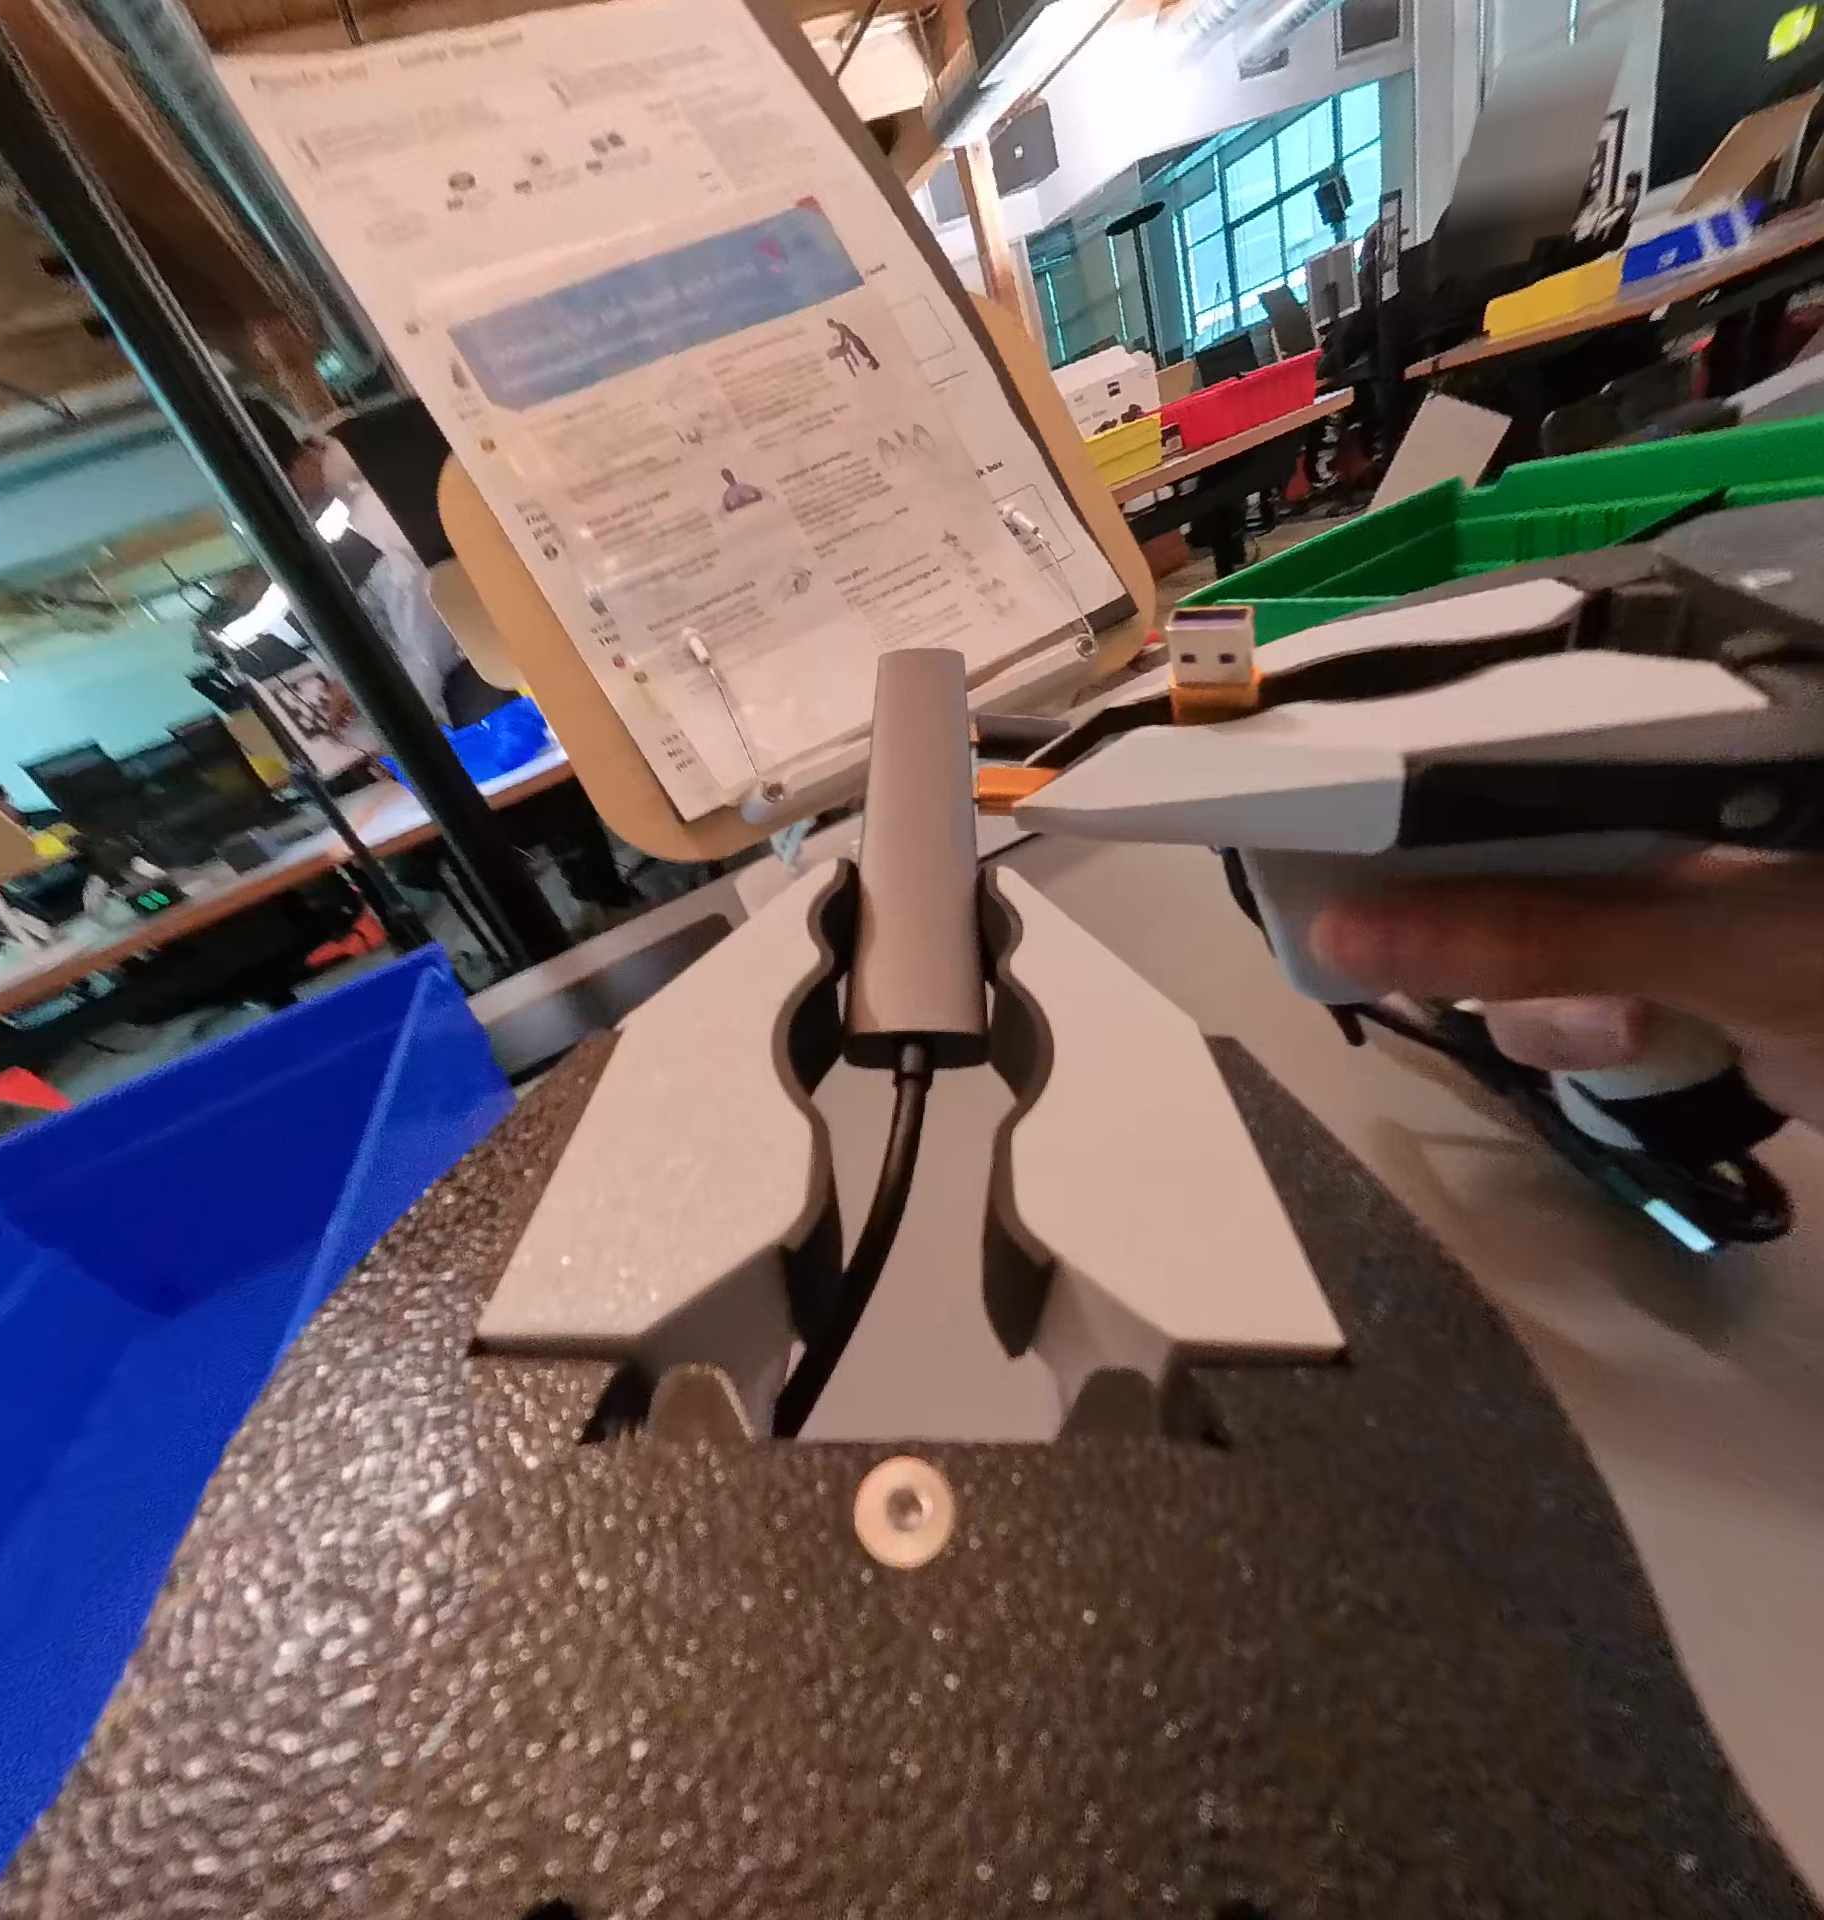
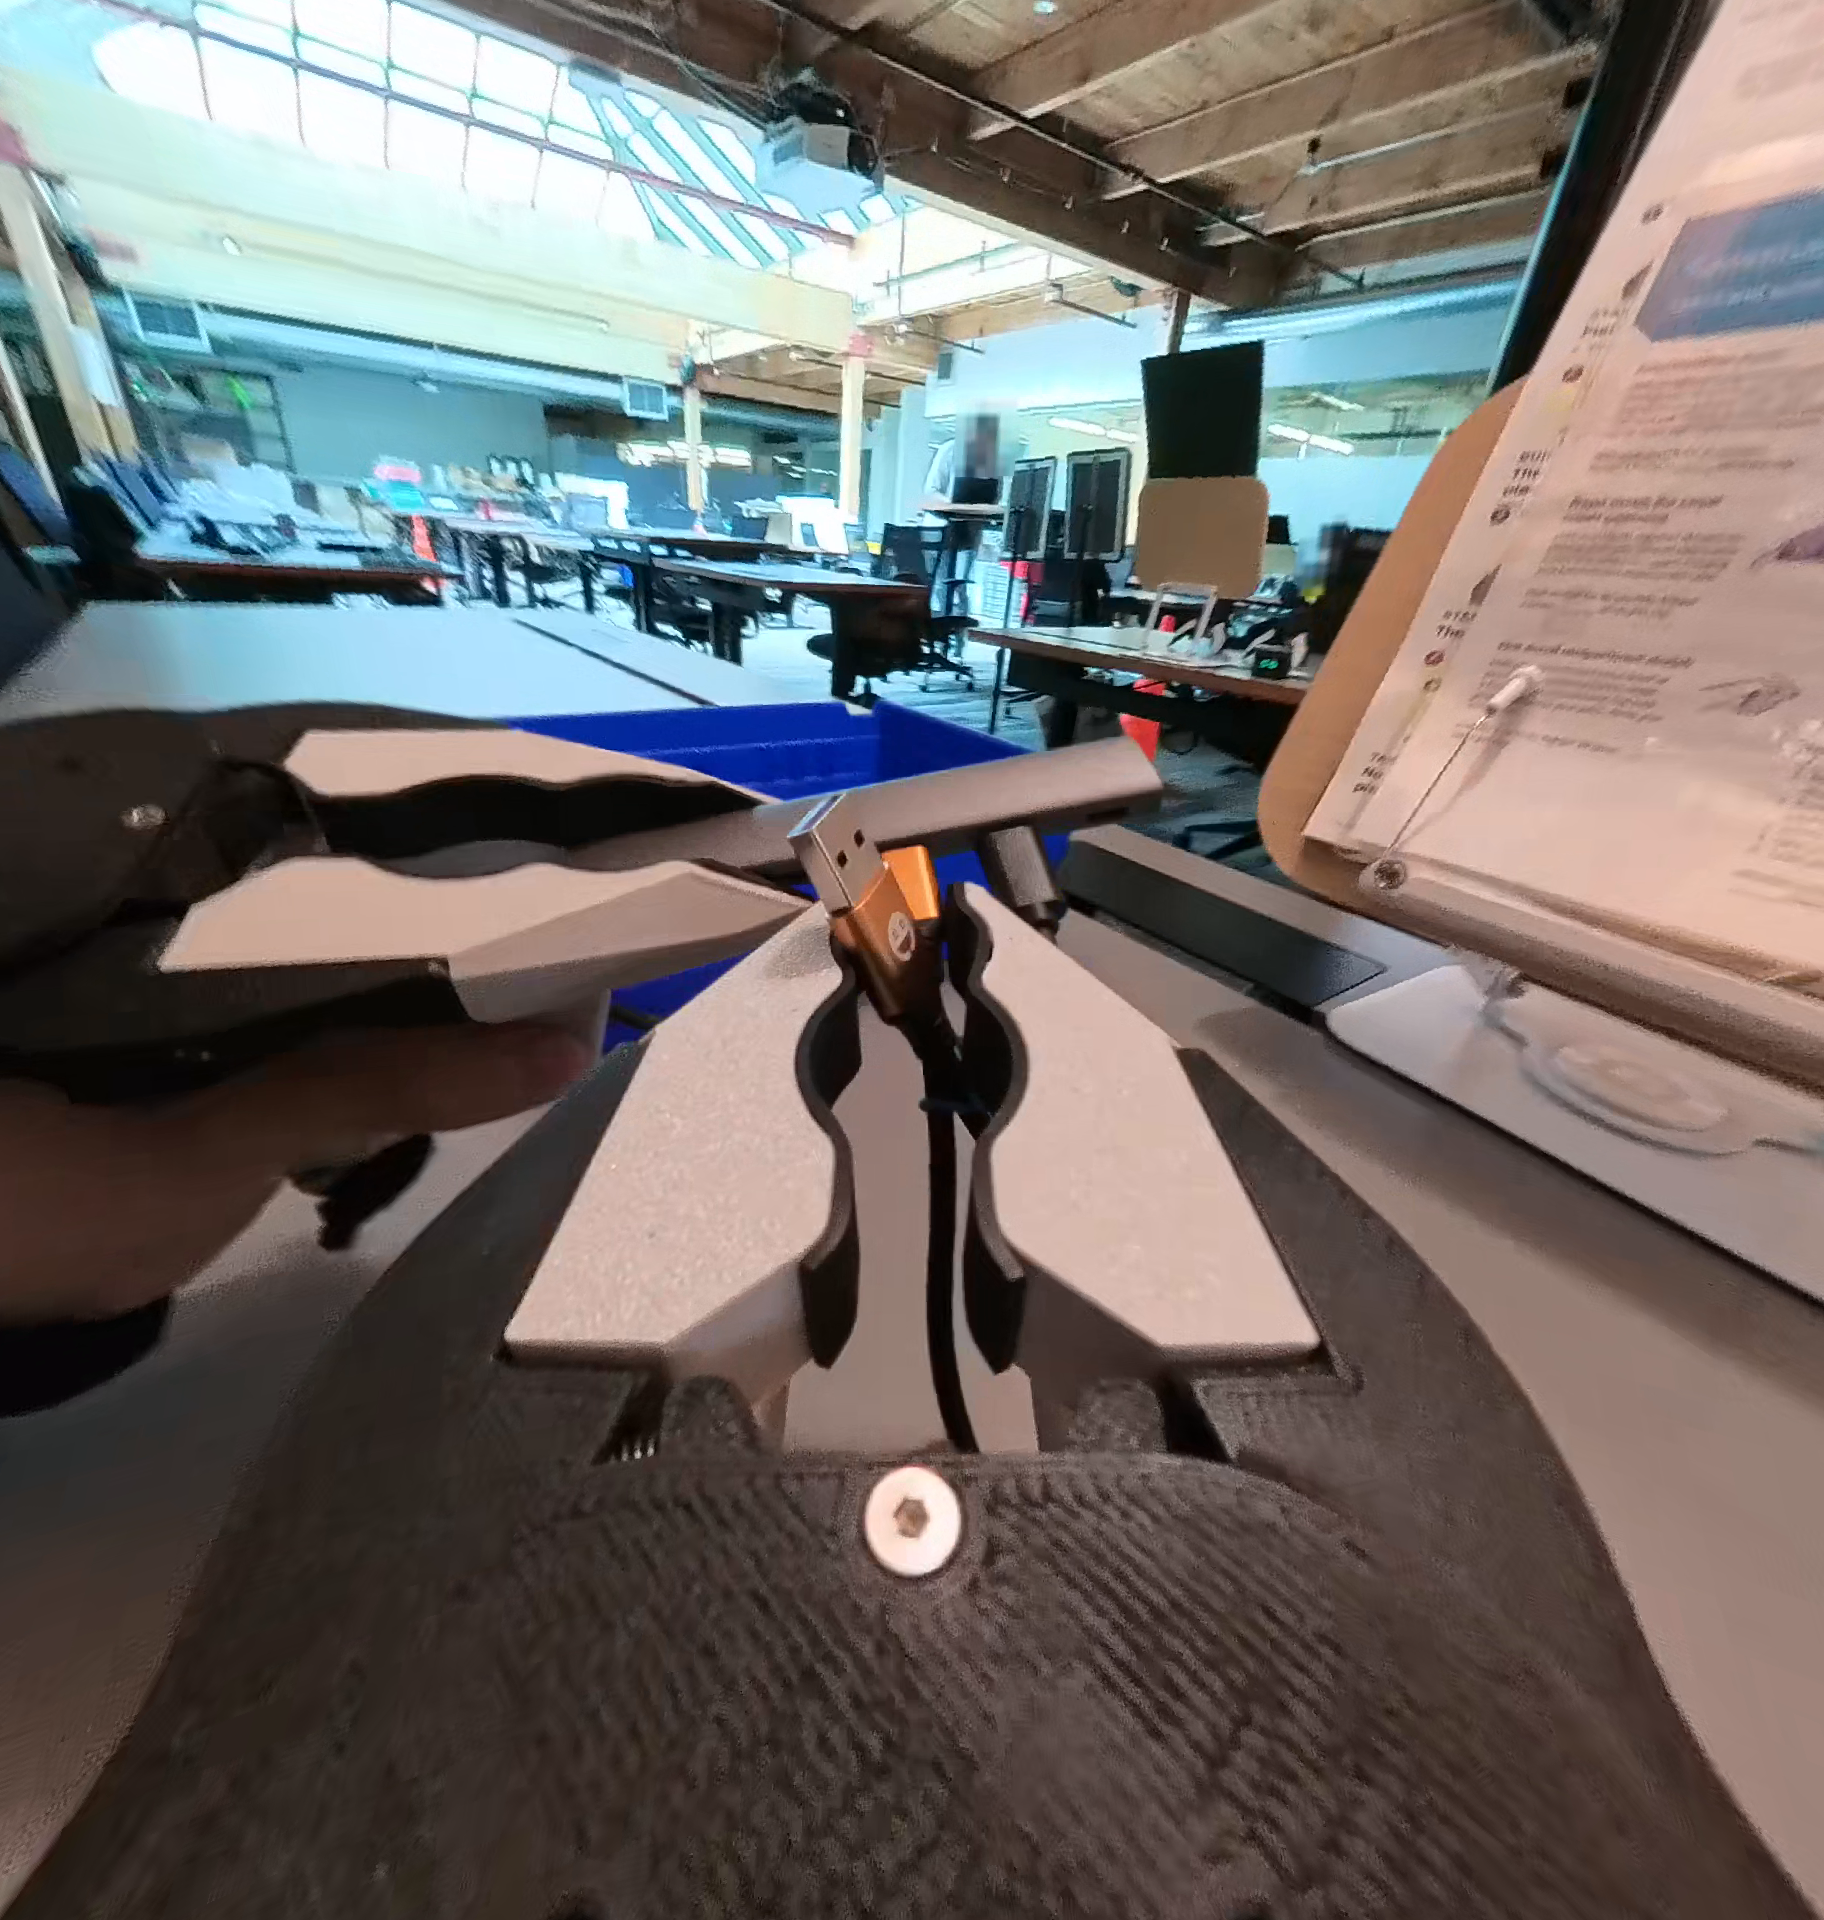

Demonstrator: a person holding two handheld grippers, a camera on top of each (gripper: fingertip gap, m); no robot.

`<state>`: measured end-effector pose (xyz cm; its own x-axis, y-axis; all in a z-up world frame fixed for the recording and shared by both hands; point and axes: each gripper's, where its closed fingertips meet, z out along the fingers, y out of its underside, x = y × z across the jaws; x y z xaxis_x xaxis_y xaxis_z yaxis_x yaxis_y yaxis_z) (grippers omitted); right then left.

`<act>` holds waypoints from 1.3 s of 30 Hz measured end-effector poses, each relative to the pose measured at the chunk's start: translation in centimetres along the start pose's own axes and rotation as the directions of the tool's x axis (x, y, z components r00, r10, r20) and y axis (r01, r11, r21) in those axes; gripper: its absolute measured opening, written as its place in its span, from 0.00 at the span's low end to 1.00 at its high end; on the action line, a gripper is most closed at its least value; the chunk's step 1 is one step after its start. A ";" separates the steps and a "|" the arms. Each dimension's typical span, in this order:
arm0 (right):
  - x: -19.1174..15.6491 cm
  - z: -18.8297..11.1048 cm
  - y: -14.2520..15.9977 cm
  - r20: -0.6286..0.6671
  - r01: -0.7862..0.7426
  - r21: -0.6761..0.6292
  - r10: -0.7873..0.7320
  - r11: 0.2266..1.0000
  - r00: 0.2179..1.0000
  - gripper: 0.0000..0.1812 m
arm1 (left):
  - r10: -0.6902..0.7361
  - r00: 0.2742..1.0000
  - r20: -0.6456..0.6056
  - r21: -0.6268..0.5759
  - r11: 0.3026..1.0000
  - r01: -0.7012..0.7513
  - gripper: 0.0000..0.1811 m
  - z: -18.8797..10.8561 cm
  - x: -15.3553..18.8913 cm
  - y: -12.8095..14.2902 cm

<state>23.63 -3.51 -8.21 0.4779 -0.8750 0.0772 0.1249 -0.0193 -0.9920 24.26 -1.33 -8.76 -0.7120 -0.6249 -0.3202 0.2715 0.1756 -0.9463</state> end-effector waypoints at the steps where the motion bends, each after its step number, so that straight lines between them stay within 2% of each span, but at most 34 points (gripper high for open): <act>1: -0.1 0.0 0.0 -0.003 0.038 -0.009 -0.038 0.999 0.999 0.06 | -0.035 0.999 -0.010 -0.003 0.999 0.035 0.12 0.0 -0.1 0.1; 6: -0.1 0.1 0.2 -0.017 0.118 -0.094 -0.120 0.989 0.993 0.06 | -0.162 0.986 -0.036 -0.030 0.986 0.161 0.12 0.0 -0.2 0.5; 10: -0.2 -0.1 0.1 -0.035 0.144 -0.138 -0.150 0.980 0.988 0.06 | -0.148 0.988 -0.037 -0.033 0.989 0.147 0.12 -0.1 -0.1 0.3; 13: -0.2 -0.6 -0.2 -0.068 0.163 -0.125 -0.172 0.979 0.983 0.06 | -0.129 0.991 -0.041 -0.029 0.991 0.128 0.12 -0.1 0.2 0.0; 18: 0.1 -2.1 -0.1 -0.132 0.082 -0.117 -0.097 0.990 0.986 0.06 | -0.066 0.996 -0.064 -0.029 0.998 0.064 0.13 -0.1 1.3 -0.5; 21: 0.3 -3.4 0.4 -0.192 0.160 -0.171 -0.192 0.972 0.962 0.06 | -0.034 0.995 -0.095 -0.038 0.999 0.031 0.13 0.0 2.6 -0.4; 24: 0.6 -4.5 0.7 -0.199 0.117 -0.196 -0.156 0.974 0.968 0.06 | -0.027 0.991 -0.132 -0.040 0.999 0.022 0.13 0.2 3.7 -0.4; 27: 0.7 -5.6 0.2 -0.159 -0.039 -0.145 0.016 0.989 0.987 0.06 | -0.018 0.987 -0.158 -0.019 1.000 0.015 0.13 0.1 4.7 -0.9; 28: 0.8 -5.9 0.4 -0.168 0.008 -0.178 -0.038 0.984 0.985 0.06 | -0.025 0.985 -0.170 -0.021 1.000 0.021 0.13 0.2 5.0 -1.0; 29: 0.9 -6.2 0.9 -0.182 0.120 -0.253 -0.169 0.960 0.969 0.07 | -0.018 0.985 -0.173 -0.030 0.999 0.013 0.12 0.3 5.3 -0.8; 30: 0.3 -6.7 1.4 -0.132 0.187 -0.321 -0.239 0.929 0.962 0.06 | -0.039 0.992 -0.118 -0.034 0.999 0.035 0.12 0.4 4.5 -0.6; 31: 0.0 -7.5 1.7 -0.108 0.157 -0.332 -0.203 0.930 0.973 0.07 | -0.060 0.998 -0.032 -0.021 0.998 0.059 0.12 0.2 2.1 -0.6; 32: 0.3 -8.6 1.7 -0.130 0.108 -0.305 -0.154 0.946 0.980 0.06 | -0.151 0.988 0.022 -0.015 0.988 0.152 0.12 -0.2 -0.7 -0.3; 33: 0.8 -9.8 1.7 -0.167 0.064 -0.274 -0.113 0.959 0.979 0.06 | -0.234 0.972 0.029 -0.004 0.972 0.234 0.12 -0.6 -2.8 -0.1; 35: 0.3 -11.2 0.0 -0.149 -0.024 -0.154 0.001 0.988 0.989 0.06 | -0.276 0.960 0.049 0.047 0.961 0.274 0.12 -1.3 -4.5 -0.2; 37: 0.9 -12.7 -3.8 -0.184 -0.004 -0.056 -0.007 0.998 0.983 0.06 | -0.222 0.974 0.036 0.054 0.974 0.220 0.12 -1.1 -3.6 -0.6; 39: 1.1 -14.6 -8.6 -0.153 0.033 0.009 -0.031 0.999 0.988 0.06 | -0.173 0.985 0.028 0.042 0.984 0.171 0.12 -0.8 -2.5 -0.5</act>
<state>10.37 -11.33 -1.07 0.3354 -0.9376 0.0920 0.1484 -0.0439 -0.9879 25.38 0.78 -7.48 -0.7299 -0.6667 -0.1507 0.1727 0.0335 -0.9844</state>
